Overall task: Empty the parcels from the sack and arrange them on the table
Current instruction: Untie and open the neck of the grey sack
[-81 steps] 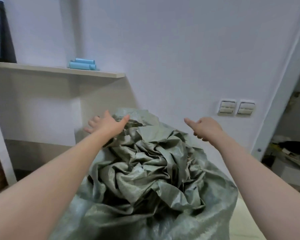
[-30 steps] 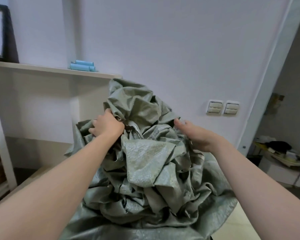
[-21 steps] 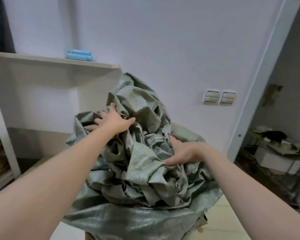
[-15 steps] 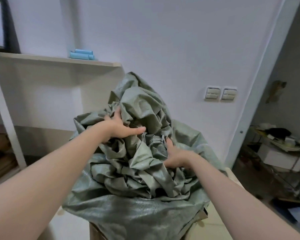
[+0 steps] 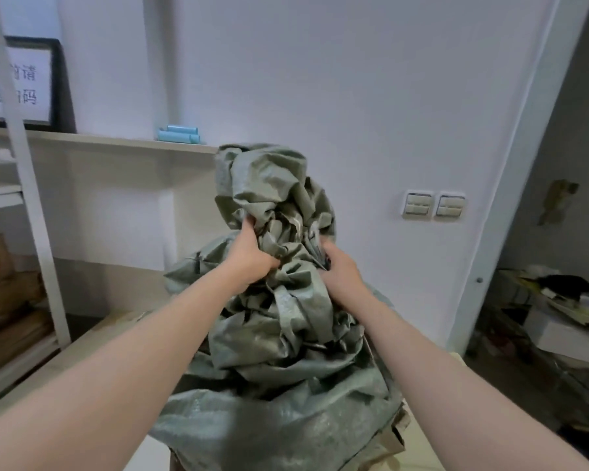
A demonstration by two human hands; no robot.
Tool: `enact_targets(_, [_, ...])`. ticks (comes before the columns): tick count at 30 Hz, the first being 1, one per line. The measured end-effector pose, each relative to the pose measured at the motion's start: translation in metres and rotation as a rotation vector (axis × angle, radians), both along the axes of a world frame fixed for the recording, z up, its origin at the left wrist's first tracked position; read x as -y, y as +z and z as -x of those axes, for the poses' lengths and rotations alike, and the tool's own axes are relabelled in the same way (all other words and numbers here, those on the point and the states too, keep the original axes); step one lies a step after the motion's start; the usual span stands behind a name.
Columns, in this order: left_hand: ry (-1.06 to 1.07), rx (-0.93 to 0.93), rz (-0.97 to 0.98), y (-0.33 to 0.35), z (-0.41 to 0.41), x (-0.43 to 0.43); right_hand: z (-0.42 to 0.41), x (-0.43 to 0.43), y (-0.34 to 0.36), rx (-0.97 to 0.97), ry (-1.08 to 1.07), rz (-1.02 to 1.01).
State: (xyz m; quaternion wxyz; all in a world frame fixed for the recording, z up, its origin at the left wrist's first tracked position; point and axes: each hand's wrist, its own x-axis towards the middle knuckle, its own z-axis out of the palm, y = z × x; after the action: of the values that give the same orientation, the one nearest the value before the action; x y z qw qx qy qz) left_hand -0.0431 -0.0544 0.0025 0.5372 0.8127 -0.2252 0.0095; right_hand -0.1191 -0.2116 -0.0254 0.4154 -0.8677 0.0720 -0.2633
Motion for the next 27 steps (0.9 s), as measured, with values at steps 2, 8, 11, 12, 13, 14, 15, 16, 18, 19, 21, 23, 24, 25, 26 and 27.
enact_targets(2, [-0.026, 0.014, 0.112, 0.009, 0.002, 0.007, 0.006, 0.006, 0.018, 0.054, -0.016, 0.052])
enact_targets(8, [-0.044, 0.076, 0.308, 0.038, 0.011, 0.022, 0.014, 0.018, 0.053, 0.190, -0.053, 0.101])
enact_targets(11, [-0.028, 0.058, 0.382, 0.051, 0.009, 0.028, 0.015, 0.019, 0.067, 0.275, -0.051, 0.080])
enact_targets(12, [-0.017, 0.047, 0.411, 0.055, 0.008, 0.030, 0.015, 0.019, 0.070, 0.301, -0.055, 0.075])
enact_targets(13, [-0.007, 0.031, 0.432, 0.059, 0.009, 0.031, 0.014, 0.018, 0.073, 0.324, -0.060, 0.071])
enact_targets(14, [0.001, 0.016, 0.446, 0.061, 0.009, 0.033, 0.014, 0.018, 0.075, 0.339, -0.063, 0.065])
enact_targets(15, [0.009, -0.012, 0.438, 0.063, 0.009, 0.034, 0.012, 0.018, 0.075, 0.342, -0.067, 0.057])
enact_targets(16, [0.015, -0.043, 0.410, 0.064, 0.008, 0.035, 0.011, 0.018, 0.075, 0.331, -0.074, 0.047])
enact_targets(18, [0.063, -0.150, 0.316, 0.064, 0.008, 0.036, 0.007, 0.019, 0.072, 0.263, -0.097, 0.026])
enact_targets(19, [0.125, -0.198, 0.257, 0.062, 0.008, 0.035, 0.005, 0.020, 0.070, 0.208, -0.109, 0.014])
enact_targets(21, [0.300, -0.251, 0.113, 0.056, 0.008, 0.030, 0.000, 0.022, 0.064, 0.103, -0.133, -0.011])
enact_targets(23, [0.399, -0.298, 0.058, 0.052, 0.008, 0.020, -0.007, 0.019, 0.058, 0.030, -0.173, -0.042])
enact_targets(24, [0.377, -0.336, 0.087, 0.052, 0.008, 0.015, -0.010, 0.016, 0.057, 0.003, -0.192, -0.058])
enact_targets(25, [0.315, -0.364, 0.113, 0.053, 0.006, 0.011, -0.014, 0.012, 0.057, -0.022, -0.208, -0.078])
enact_targets(26, [0.232, -0.357, 0.108, 0.054, 0.004, 0.004, -0.019, 0.005, 0.057, -0.038, -0.225, -0.103])
enact_targets(27, [0.141, -0.308, 0.056, 0.057, 0.003, -0.004, -0.024, -0.004, 0.059, -0.036, -0.242, -0.129])
